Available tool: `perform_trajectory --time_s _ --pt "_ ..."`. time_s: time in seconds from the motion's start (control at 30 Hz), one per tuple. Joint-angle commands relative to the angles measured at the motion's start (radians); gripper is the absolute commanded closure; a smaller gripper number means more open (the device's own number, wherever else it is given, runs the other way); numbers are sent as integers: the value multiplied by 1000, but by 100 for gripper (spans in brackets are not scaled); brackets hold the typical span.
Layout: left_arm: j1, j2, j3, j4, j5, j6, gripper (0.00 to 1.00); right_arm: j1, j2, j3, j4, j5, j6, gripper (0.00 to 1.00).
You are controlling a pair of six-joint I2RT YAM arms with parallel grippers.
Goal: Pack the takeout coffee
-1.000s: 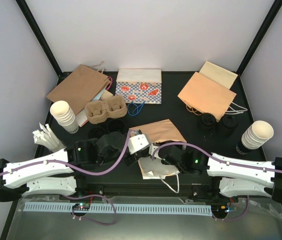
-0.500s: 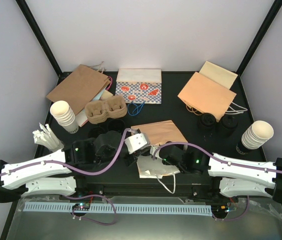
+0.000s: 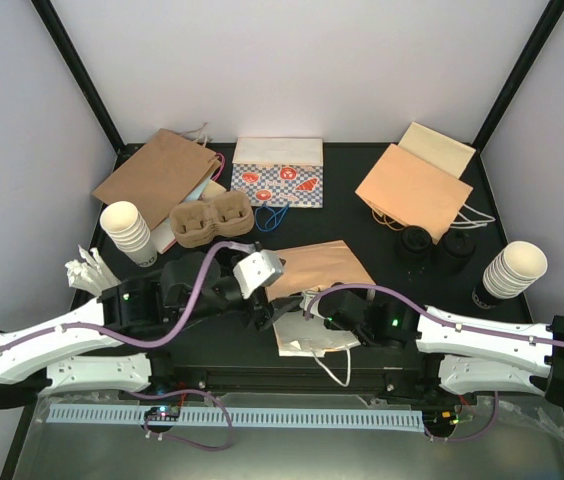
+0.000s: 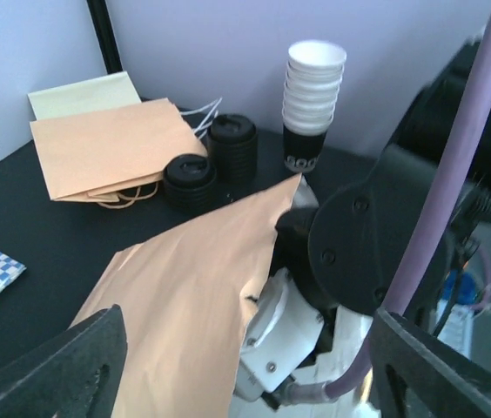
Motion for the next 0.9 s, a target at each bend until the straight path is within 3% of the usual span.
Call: perform_trajectory --time_s 0.0,0.13,0.33,0.53,0.73,0.87 --pt "25 -28 79 -19 4 -65 16 -6 0 32 -4 -13 18 49" --pt "118 -30 127 -60 20 -132 4 -6 -7 29 -9 -18 20 49" --pt "384 7 190 -104 200 -212 1 -6 -11 26 -7 -24 23 49" --pt "642 217 294 -241 281 -297 1 -6 -8 27 -3 -29 22 49" --pt "716 405 295 -143 384 -253 1 -6 -8 30 -2 -43 34 49" --pt "727 560 372 -134 406 -224 3 -6 -8 29 7 -45 38 49"
